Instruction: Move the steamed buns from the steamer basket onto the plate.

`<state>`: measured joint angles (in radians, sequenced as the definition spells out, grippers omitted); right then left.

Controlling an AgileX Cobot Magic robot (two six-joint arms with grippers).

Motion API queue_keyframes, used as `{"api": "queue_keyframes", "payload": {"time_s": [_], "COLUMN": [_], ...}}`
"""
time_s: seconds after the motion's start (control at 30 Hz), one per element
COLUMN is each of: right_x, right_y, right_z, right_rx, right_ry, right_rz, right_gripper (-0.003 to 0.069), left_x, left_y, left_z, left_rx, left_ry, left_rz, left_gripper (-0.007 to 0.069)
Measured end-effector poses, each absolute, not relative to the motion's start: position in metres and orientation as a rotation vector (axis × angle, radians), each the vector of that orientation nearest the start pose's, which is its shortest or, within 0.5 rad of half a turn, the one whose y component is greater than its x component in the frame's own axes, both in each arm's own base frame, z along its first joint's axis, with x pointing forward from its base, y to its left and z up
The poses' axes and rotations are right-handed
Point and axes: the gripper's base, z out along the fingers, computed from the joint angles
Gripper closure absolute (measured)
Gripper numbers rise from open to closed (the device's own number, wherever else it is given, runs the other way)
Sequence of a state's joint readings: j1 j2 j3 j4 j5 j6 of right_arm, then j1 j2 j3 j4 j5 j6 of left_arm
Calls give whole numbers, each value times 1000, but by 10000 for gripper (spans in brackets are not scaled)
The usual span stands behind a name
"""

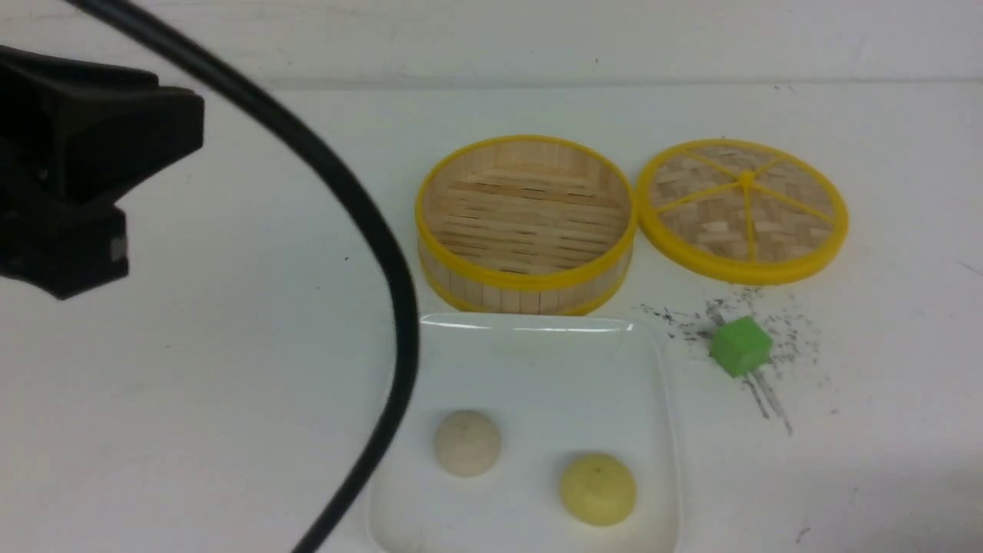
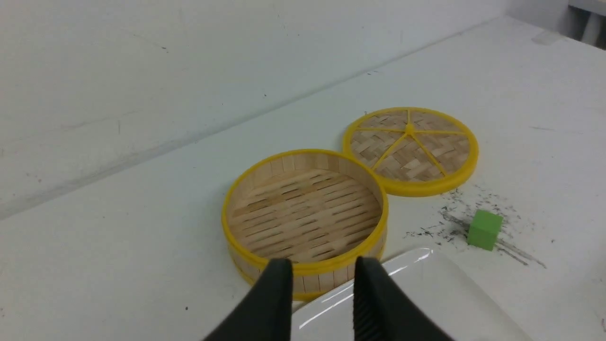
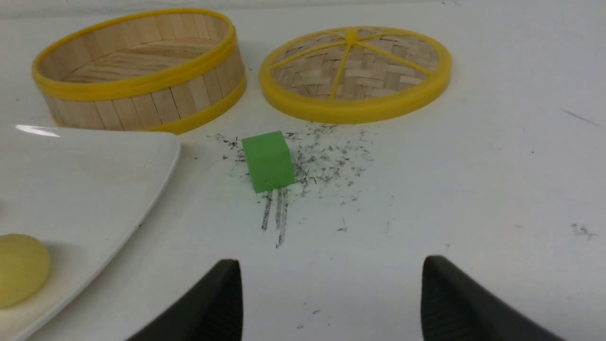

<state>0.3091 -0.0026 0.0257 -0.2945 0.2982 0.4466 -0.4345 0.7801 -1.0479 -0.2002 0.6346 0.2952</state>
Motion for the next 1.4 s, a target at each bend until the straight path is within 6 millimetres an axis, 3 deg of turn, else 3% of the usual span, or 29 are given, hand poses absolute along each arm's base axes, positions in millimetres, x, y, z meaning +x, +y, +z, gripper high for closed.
{"api": "queue_keyframes", "payload": {"time_s": [0.23, 0.37, 0.5, 0.57, 0.7, 0.83, 0.87, 0.9, 0.93, 1.07, 1.1, 1.13, 1.4], "right_x": [55, 55, 55, 55, 55, 55, 55, 55, 55, 55, 55, 55, 55], "right_y": [9, 9, 9, 9, 9, 9, 9, 9, 9, 9, 9, 9, 9], "right_z": [179, 179, 179, 179, 179, 179, 179, 179, 179, 179, 179, 179, 179], "right_rx": [-69, -71, -71, -71, -71, -71, -71, -71, -71, -71, -71, -71, -71], "right_ry": [1797, 1797, 1798, 1798, 1797, 1797, 1797, 1797, 1797, 1797, 1797, 1797, 1797], "right_rz": [263, 260, 259, 259, 260, 260, 260, 260, 260, 260, 260, 260, 260], "right_gripper": [165, 165, 165, 165, 165, 165, 165, 165, 165, 165, 165, 165, 165], "left_x": [134, 150, 161, 168, 164, 138, 136, 127, 126, 112, 111, 106, 86], "left_y": [-74, -81, -85, -86, -81, -65, -64, -55, -54, -32, -31, -25, -4], "left_z": [433, 430, 425, 411, 385, 339, 341, 321, 322, 274, 272, 254, 194], "left_rx": [399, 263, 231, 238, 265, 341, 344, 366, 367, 181, 177, 94, -94], "left_ry": [1797, 1825, 1840, 1842, 1840, 1853, 1841, 1838, 1829, 1882, 1884, 1904, 1909], "left_rz": [-481, -574, -588, -550, -482, -361, -356, -284, -282, -243, -239, -238, -135], "left_gripper": [407, 407, 405, 402, 397, 391, 391, 389, 389, 388, 388, 388, 386]}}
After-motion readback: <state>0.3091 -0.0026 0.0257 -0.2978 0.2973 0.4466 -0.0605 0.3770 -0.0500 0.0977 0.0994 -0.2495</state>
